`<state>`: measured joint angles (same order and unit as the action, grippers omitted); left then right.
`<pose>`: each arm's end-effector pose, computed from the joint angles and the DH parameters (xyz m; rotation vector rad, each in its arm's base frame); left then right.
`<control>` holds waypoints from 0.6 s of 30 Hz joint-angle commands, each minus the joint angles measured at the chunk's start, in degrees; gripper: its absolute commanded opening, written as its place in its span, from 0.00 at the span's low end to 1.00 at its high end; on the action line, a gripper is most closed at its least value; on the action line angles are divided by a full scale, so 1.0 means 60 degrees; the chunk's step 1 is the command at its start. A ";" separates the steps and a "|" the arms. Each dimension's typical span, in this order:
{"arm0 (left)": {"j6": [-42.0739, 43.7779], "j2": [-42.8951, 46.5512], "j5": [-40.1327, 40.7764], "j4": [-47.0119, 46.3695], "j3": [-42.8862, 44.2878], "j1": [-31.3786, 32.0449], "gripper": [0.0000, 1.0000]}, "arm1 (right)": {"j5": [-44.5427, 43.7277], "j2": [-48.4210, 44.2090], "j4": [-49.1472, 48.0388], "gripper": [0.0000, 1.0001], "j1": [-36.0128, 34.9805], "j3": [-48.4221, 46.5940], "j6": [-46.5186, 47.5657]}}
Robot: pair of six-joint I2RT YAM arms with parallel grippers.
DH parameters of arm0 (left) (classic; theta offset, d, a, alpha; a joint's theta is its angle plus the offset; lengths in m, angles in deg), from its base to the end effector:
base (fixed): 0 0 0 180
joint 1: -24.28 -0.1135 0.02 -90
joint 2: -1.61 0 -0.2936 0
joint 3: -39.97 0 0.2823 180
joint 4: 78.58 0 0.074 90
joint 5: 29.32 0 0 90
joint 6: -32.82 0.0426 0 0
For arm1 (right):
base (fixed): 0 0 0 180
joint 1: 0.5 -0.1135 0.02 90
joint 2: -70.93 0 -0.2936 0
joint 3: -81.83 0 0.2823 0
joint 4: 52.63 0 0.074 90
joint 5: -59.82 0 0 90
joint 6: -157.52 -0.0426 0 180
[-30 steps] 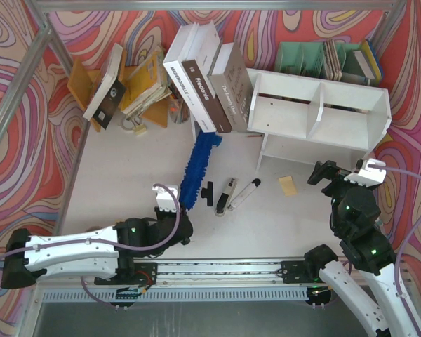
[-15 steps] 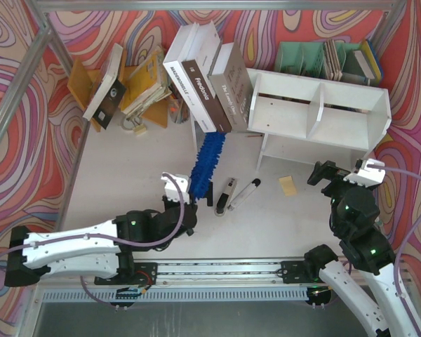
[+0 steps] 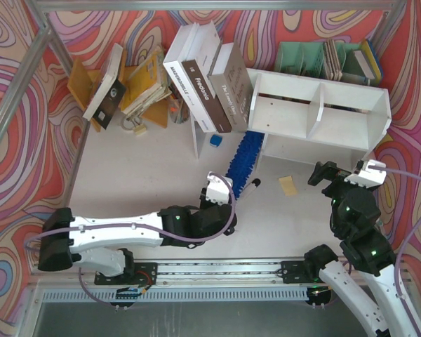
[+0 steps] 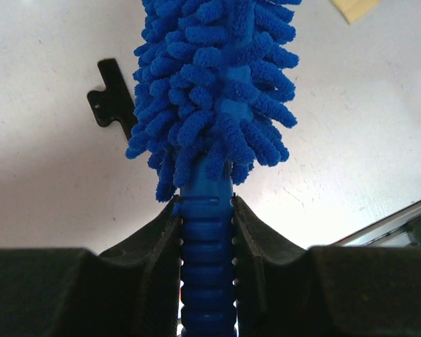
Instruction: Dust the bookshelf with a duster
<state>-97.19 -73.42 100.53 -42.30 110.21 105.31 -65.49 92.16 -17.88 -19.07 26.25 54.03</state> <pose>0.0747 -0.2979 0.3035 0.4123 2.0930 -0.4582 0.0914 0.0047 0.3783 0.4081 1.5230 -0.0476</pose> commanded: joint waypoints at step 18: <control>-0.0320 -0.2428 -0.1275 -0.0186 0.0502 0.0033 0.00 | -0.0163 -0.0009 -0.0540 0.99 0.0004 0.0153 0.0142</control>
<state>-101.72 -88.78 94.48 -43.83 110.24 105.29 -65.49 92.14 -19.13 -19.07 26.82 54.22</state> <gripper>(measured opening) 0.343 0.987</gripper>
